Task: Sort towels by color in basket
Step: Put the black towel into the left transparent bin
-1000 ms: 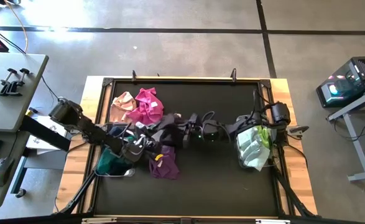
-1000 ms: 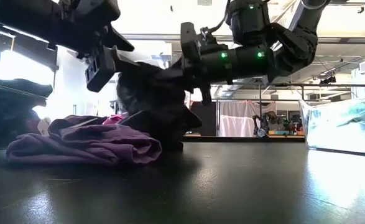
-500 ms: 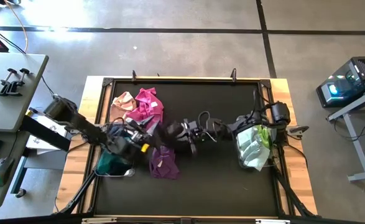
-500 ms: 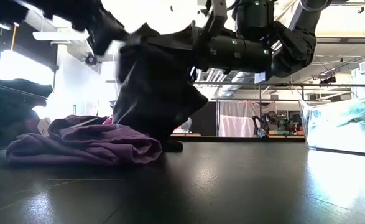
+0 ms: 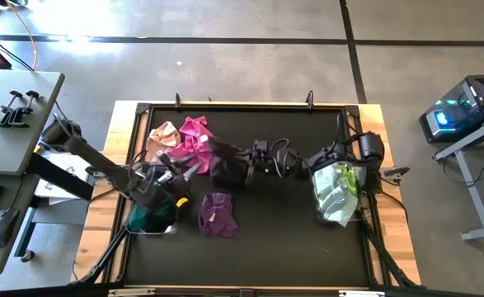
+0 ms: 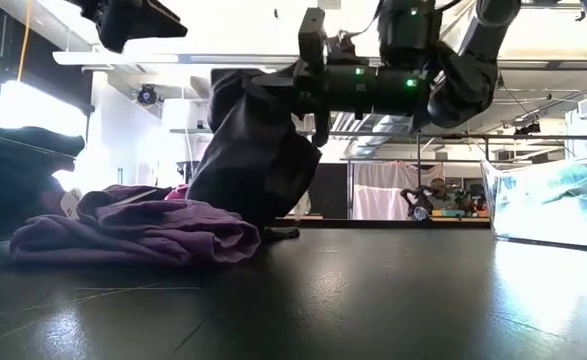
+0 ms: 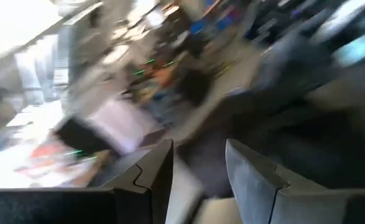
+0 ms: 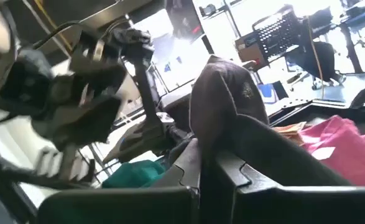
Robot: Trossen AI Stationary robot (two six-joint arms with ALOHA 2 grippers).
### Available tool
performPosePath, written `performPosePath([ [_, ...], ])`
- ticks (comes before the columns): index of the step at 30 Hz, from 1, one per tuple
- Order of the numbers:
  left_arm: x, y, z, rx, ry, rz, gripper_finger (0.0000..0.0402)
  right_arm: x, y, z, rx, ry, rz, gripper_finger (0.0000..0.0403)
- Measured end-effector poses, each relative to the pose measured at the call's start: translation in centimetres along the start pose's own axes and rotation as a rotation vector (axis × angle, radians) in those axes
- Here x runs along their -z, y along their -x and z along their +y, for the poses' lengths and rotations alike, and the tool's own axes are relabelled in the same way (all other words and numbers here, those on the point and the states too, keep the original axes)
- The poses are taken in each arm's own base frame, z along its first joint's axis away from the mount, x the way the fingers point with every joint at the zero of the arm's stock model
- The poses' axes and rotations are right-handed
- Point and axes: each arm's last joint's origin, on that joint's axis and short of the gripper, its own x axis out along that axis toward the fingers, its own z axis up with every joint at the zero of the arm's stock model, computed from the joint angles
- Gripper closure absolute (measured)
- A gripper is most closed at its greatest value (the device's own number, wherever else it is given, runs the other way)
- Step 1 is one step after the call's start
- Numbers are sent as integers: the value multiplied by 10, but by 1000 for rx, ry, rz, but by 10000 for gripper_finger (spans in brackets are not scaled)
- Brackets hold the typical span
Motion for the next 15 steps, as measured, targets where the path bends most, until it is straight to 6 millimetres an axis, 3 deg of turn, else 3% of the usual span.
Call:
performPosePath([
  [4, 10, -5, -7, 399, 224, -101, 268, -6, -2, -9, -42, -37, 11, 398],
  [7, 18, -13, -15, 660, 262, -87, 268, -8, -2, -11, -77, -36, 16, 398],
  [12, 14, -23, -17, 682, 297, -132, 268, -8, -2, -13, -76, -30, 24, 398],
  [15, 12, -28, -15, 644, 210, -186, 268, -7, -2, -13, -83, -26, 35, 398],
])
